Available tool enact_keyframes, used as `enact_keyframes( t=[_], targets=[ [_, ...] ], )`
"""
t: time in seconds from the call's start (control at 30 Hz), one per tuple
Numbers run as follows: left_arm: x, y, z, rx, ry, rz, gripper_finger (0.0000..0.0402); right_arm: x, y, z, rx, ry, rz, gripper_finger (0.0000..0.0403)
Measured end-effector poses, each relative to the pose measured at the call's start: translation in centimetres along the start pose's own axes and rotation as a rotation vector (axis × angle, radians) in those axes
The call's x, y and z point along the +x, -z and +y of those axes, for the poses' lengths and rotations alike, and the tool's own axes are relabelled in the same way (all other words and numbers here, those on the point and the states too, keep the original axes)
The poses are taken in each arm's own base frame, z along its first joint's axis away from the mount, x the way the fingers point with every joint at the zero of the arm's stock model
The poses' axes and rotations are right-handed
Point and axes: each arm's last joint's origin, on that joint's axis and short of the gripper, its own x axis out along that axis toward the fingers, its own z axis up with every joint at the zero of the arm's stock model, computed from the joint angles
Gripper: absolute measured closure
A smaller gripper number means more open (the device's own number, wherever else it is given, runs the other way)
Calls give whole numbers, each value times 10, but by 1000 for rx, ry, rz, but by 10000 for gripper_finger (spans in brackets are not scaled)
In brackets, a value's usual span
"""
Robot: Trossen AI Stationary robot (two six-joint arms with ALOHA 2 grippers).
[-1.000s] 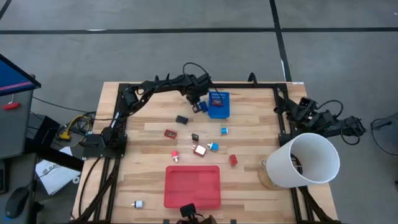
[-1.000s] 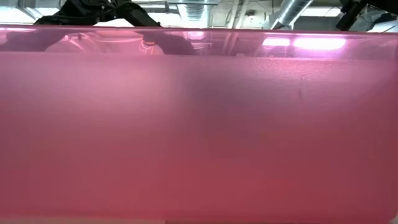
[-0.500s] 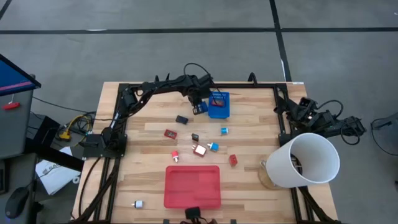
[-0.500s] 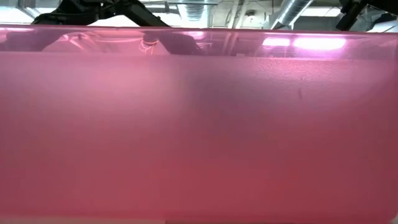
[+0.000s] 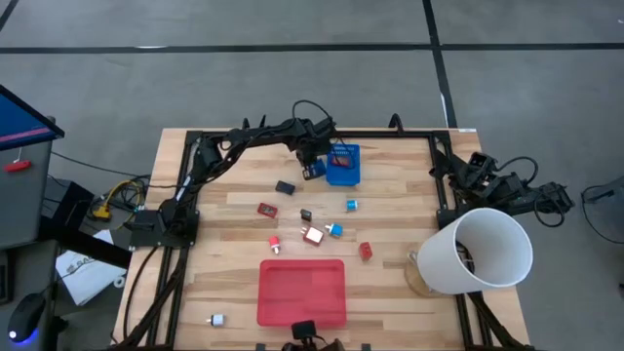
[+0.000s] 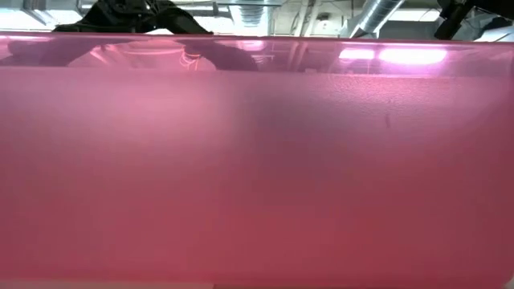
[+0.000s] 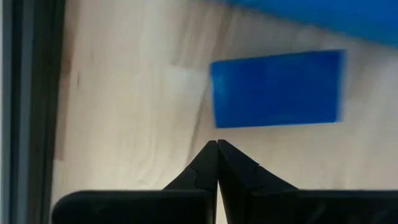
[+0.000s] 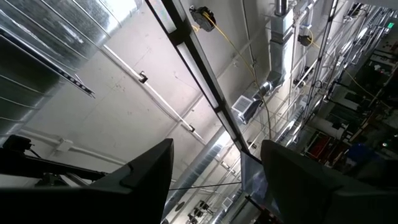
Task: Pick & Place Office items
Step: Put the blue digital clock into the blue bin
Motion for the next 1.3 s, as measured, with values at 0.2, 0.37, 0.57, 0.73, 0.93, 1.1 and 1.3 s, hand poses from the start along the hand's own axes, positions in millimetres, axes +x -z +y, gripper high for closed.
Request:
enact_keyframes(
  t=[0.2, 0.37, 0.57, 0.73, 0.93, 1.1, 1.3],
  targets=[
    [-7, -6, 4, 2, -5, -33, 401, 0, 0, 0, 4, 0, 0, 168],
    [-7, -8, 2, 3, 11, -46, 401, 0, 0, 0, 4, 1, 1, 168],
    [-7, -7, 1, 3, 64, -55, 401, 0, 0, 0, 5, 0, 1, 168],
    [-7, -9, -2, -9, 154, -88, 401, 0, 0, 0, 4, -1, 2, 168],
    [-7, -8, 1, -60, 211, -102, 401, 0, 0, 0, -5, -1, 2, 168],
    [-6, -6, 8, -144, 222, -95, 401, 0, 0, 0, -8, -2, 3, 168],
    [-9, -8, 19, -351, 294, -117, 401, 0, 0, 0, -7, -2, 2, 168]
  ],
)
